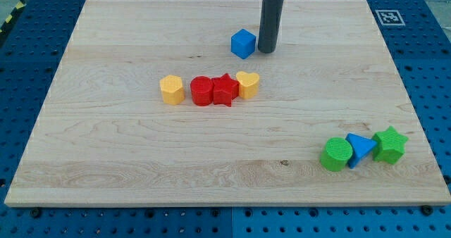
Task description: Slide the blue cube towards the top left of the board
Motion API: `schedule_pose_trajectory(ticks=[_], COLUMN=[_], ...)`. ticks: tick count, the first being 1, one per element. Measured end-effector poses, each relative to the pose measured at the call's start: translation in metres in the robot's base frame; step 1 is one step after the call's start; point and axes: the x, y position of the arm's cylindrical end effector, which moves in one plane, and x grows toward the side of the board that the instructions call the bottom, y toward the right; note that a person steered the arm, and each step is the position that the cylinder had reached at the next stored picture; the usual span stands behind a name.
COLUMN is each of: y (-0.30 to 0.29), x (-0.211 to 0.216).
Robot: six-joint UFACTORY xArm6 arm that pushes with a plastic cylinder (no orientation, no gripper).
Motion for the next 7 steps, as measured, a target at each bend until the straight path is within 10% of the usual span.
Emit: schedule_pose_trajectory(ticks=[7], y=[-0.200], x=[-0.095])
